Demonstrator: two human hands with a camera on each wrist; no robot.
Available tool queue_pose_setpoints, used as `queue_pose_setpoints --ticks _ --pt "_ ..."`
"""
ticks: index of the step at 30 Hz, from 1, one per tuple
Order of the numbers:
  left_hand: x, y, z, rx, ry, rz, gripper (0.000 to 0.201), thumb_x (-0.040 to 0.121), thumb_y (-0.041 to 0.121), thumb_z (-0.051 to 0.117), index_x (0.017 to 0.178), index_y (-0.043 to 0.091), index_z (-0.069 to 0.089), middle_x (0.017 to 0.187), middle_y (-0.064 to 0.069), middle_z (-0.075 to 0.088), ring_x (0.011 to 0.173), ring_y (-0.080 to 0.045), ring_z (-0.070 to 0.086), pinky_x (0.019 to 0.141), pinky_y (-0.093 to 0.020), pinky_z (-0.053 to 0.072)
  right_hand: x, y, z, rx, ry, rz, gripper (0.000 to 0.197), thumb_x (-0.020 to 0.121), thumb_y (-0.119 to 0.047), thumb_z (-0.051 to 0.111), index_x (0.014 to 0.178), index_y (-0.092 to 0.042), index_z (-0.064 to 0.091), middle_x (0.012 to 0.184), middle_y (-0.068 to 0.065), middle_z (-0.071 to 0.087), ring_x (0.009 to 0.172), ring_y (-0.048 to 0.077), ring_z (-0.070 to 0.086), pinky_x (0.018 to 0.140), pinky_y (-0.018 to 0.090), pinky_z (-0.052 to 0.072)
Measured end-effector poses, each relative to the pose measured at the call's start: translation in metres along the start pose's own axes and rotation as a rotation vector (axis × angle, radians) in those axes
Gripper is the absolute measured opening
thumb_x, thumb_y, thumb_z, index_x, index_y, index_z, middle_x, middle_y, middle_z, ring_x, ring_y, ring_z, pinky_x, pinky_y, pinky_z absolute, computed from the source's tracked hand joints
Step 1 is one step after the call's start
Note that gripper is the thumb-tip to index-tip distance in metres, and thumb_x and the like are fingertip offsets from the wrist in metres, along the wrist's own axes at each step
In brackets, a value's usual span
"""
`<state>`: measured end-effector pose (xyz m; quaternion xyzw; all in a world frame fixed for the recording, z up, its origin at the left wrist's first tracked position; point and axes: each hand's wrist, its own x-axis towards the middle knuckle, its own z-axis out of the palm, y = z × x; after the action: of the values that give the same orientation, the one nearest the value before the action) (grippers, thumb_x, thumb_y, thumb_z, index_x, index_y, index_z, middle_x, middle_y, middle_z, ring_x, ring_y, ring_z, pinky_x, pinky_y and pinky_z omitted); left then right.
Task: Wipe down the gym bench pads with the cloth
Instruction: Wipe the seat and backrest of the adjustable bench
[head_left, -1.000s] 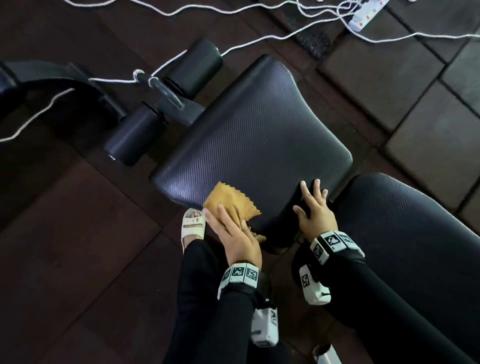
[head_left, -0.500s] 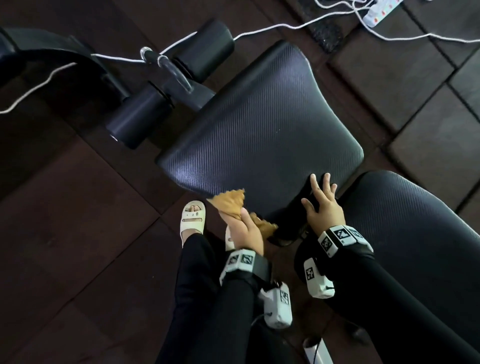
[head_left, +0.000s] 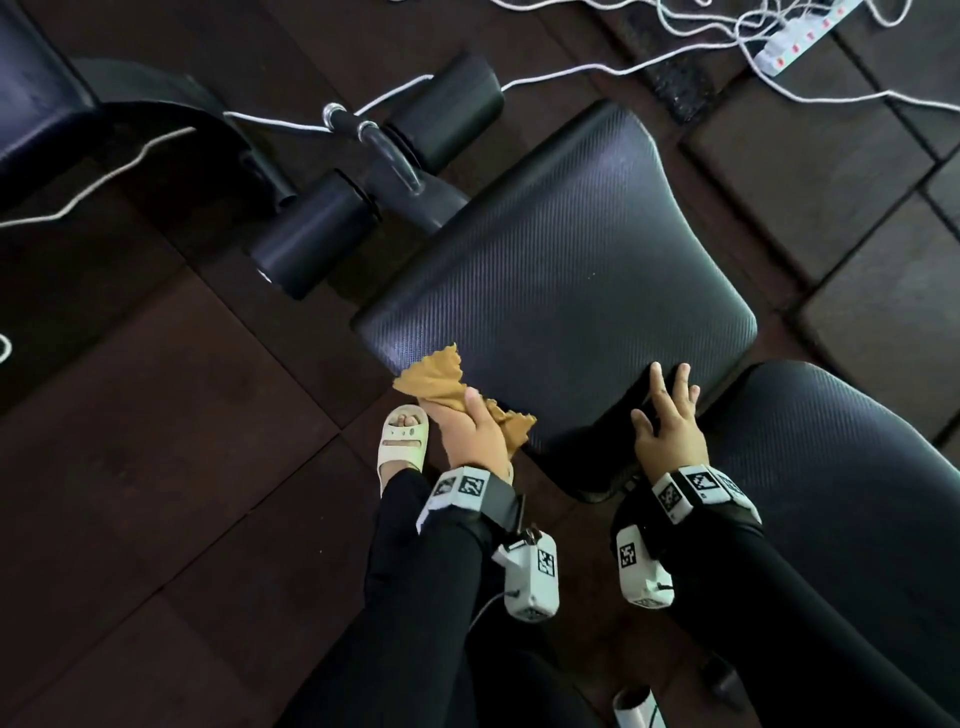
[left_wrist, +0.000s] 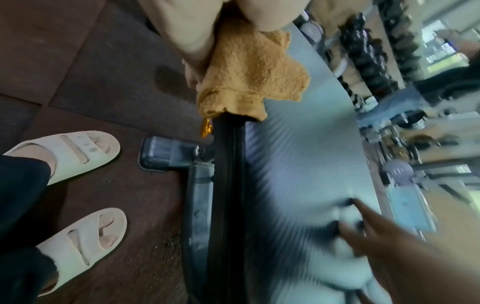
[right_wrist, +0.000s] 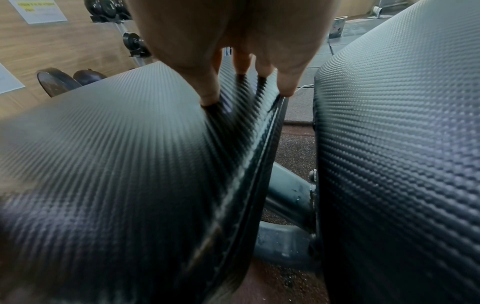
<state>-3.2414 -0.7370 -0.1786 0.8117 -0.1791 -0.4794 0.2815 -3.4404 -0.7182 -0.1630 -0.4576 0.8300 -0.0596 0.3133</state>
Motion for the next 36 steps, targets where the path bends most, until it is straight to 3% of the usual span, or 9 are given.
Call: queue_pose_setpoints --ticks 7,13,17,22,24,26,28,33,36 --pt "0.070 0.031 -0.040 0.034 0.201 0.088 0.054 0.102 0.034 0.034 0.151 0.017 0.017 0.134 -0.020 0.053 0.114 -0.041 0.053 0.086 -0.036 0.039 0.000 0.001 -0.004 -0.059 0.000 0.010 0.065 0.093 -0.016 0.054 0.146 -0.035 0.022 0.158 -0.006 0.004 0.145 0.020 0.003 0.106 0.037 0.031" --pt "0.077 0.031 -0.049 0.144 0.158 0.043 0.054 0.101 0.041 0.033 0.149 0.020 0.021 0.127 -0.019 0.058 0.110 -0.041 0.055 0.080 -0.034 0.037 -0.001 0.000 -0.002 -0.065 0.007 0.001 0.064 0.093 -0.015 0.053 0.147 -0.033 0.023 0.158 -0.005 0.005 0.145 0.020 0.004 0.105 0.037 0.032" --pt "0.047 0.021 -0.045 0.218 0.087 0.039 0.051 0.101 0.032 0.038 0.144 0.007 0.028 0.134 -0.021 0.052 0.115 -0.042 0.052 0.086 -0.036 0.034 0.000 -0.001 -0.003 -0.089 0.007 0.013 0.066 0.092 -0.013 0.054 0.147 -0.031 0.024 0.159 -0.002 0.006 0.145 0.024 0.006 0.105 0.040 0.033" --pt "0.027 0.032 -0.078 0.394 -0.072 0.008 0.048 0.100 0.033 0.040 0.143 0.012 0.031 0.127 -0.021 0.056 0.115 -0.039 0.053 0.090 -0.036 0.038 0.005 -0.024 -0.019 -0.117 -0.137 0.099 0.067 0.087 -0.013 0.062 0.146 -0.018 0.031 0.157 0.011 0.014 0.143 0.028 0.018 0.110 0.034 0.025" --pt "0.018 0.047 -0.098 0.480 -0.125 0.058 0.044 0.099 0.035 0.042 0.137 0.013 0.039 0.123 -0.021 0.059 0.113 -0.039 0.054 0.091 -0.037 0.040 0.005 -0.044 -0.032 -0.106 -0.207 0.087 0.058 0.085 -0.018 0.065 0.138 -0.015 0.044 0.145 0.015 0.039 0.134 0.026 0.037 0.105 0.031 0.030" --pt "0.006 0.067 -0.118 0.561 -0.161 0.164 0.039 0.097 0.039 0.046 0.126 0.013 0.048 0.114 -0.018 0.063 0.108 -0.038 0.056 0.086 -0.036 0.040 -0.002 -0.066 -0.046 0.000 -0.267 0.062 0.052 0.082 -0.023 0.069 0.131 -0.016 0.052 0.126 0.010 0.059 0.114 0.024 0.056 0.099 0.031 0.039" --pt "-0.010 0.088 -0.136 0.608 -0.187 0.285 0.036 0.093 0.043 0.051 0.118 0.017 0.052 0.107 -0.011 0.064 0.103 -0.034 0.057 0.079 -0.034 0.039 -0.014 -0.090 -0.061 0.083 -0.315 0.017 0.050 0.080 -0.026 0.072 0.127 -0.019 0.055 0.118 0.005 0.063 0.105 0.019 0.061 0.097 0.029 0.043" --pt "-0.048 0.136 -0.169 0.745 -0.247 0.430 0.040 0.096 0.050 0.037 0.130 0.033 0.051 0.122 0.003 0.059 0.110 -0.024 0.056 0.081 -0.030 0.039 -0.054 -0.145 -0.098 0.046 -0.426 -0.182 0.041 0.082 -0.034 0.069 0.121 -0.023 0.058 0.110 -0.005 0.066 0.092 0.007 0.062 0.084 0.015 0.040" --pt "-0.067 0.158 -0.183 0.765 -0.277 0.491 0.036 0.097 0.047 0.037 0.130 0.039 0.048 0.120 0.008 0.058 0.097 -0.023 0.062 0.083 -0.031 0.048 -0.076 -0.164 -0.120 0.103 -0.444 -0.227 0.040 0.083 -0.032 0.069 0.120 -0.024 0.059 0.110 -0.007 0.065 0.092 0.006 0.062 0.081 0.010 0.039"
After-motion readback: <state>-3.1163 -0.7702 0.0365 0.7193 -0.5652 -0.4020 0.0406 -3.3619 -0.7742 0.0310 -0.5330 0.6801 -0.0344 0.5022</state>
